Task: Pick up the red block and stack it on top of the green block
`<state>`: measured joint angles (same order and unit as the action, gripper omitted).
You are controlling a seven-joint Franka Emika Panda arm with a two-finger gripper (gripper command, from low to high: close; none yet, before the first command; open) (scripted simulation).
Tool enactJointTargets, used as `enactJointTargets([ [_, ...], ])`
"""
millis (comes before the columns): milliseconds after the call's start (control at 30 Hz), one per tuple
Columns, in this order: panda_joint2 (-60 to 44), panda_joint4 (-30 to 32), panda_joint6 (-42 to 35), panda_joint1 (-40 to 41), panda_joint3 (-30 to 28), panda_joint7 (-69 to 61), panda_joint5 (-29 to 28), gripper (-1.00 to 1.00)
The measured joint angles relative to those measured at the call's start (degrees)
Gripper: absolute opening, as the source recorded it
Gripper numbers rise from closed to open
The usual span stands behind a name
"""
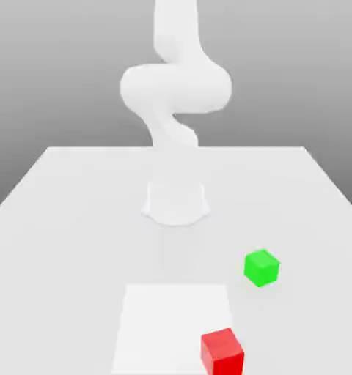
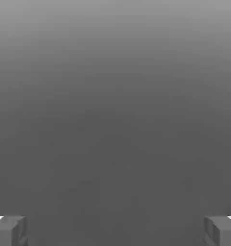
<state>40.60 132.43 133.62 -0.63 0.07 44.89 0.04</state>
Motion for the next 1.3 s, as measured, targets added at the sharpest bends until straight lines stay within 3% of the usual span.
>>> enactJointTargets([
  [833, -52.3, 6.5, 18.5, -4.9, 2.2, -8.3, -1.1, 0.0],
  [1000, -62.7, 5.4, 26.3, -5.5, 1.7, -8.0, -2.0, 0.0],
  [1033, -63.9, 5.2, 27.3, -5.6, 1.6, -7.9, -2.1, -1.0],
  [1300, -62.3, 5.5, 26.0, -5.4, 1.8, -8.0, -2.0, -1.0],
])
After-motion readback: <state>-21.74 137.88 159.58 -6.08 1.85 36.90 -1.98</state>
